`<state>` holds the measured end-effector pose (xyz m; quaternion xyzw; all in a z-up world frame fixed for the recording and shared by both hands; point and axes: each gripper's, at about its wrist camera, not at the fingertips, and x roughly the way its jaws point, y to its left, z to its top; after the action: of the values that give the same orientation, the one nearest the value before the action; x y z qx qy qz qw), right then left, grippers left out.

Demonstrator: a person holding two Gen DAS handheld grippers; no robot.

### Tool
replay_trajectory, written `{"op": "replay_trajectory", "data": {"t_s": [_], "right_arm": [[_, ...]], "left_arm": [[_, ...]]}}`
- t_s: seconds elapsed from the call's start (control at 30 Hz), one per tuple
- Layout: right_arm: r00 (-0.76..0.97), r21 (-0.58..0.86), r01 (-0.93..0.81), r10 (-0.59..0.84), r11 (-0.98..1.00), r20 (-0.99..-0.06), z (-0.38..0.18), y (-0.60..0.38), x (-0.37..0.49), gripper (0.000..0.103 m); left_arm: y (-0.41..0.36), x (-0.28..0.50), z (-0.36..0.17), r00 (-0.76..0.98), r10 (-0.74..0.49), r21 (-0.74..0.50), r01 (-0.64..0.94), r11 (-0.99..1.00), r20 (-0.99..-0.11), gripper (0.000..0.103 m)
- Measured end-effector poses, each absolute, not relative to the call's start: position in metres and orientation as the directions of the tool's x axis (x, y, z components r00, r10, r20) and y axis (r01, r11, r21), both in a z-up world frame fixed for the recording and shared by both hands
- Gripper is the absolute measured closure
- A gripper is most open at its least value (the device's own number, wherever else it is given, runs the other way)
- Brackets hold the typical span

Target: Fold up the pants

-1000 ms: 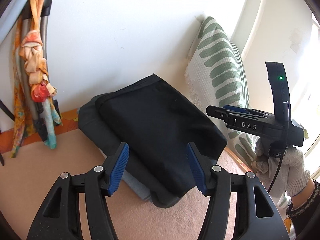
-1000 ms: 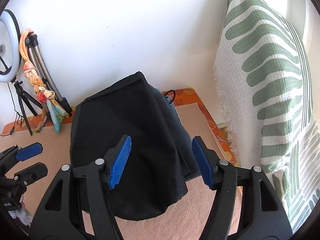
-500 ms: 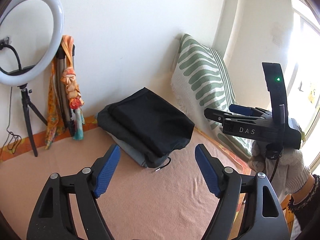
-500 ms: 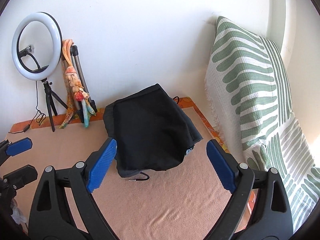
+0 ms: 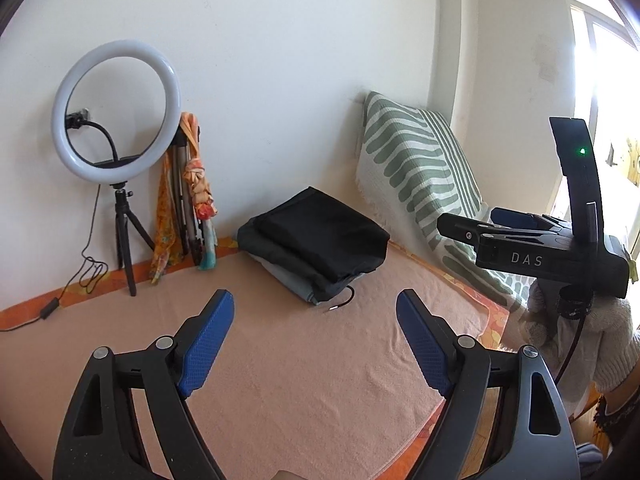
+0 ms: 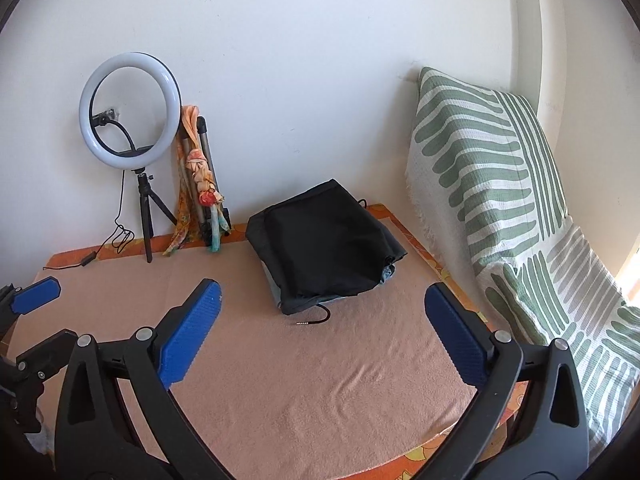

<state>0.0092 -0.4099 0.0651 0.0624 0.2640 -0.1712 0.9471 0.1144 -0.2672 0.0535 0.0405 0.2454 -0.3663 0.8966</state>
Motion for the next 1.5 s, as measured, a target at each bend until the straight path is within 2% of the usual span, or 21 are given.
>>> {"op": "replay_trajectory", "data": {"t_s": [0.27,0.67,0.83,0.9,1.5], "right_arm": [[0.801,0.041,0.367,-0.294,0.929,-0.521,0.045,-0.394,-0.024,0.000],[0.784,0.061,0.382,-0.288,0.922,-0.550,0.005,-0.392,-0.028,0.000],[0.782,0.068,0.388,-0.290,0.919,-0.552,-0.003,-0.395,-0.029,0.000],[0.780,0.055,0.397,-0.305,0.916,-0.547,-0.003,-0.396,-0.030,0.000],[0.774,0.008,0.425,-0.359,0.905,-0.521,-0.004,-0.391,-0.031,0.000]], "left_arm": [[-0.245,0.086,0.038,0.655,-0.603,-0.085,0.642,0.762,-0.455,0.020],[-0.236,0.074,0.021,0.684,-0.585,-0.043,0.634,0.772,-0.435,0.019],[-0.234,0.070,0.016,0.695,-0.583,-0.036,0.629,0.776,-0.421,0.013],[-0.234,0.070,0.014,0.694,-0.577,-0.035,0.626,0.779,-0.431,0.004],[-0.227,0.069,0.014,0.707,-0.561,-0.033,0.608,0.793,-0.430,0.001]]}}
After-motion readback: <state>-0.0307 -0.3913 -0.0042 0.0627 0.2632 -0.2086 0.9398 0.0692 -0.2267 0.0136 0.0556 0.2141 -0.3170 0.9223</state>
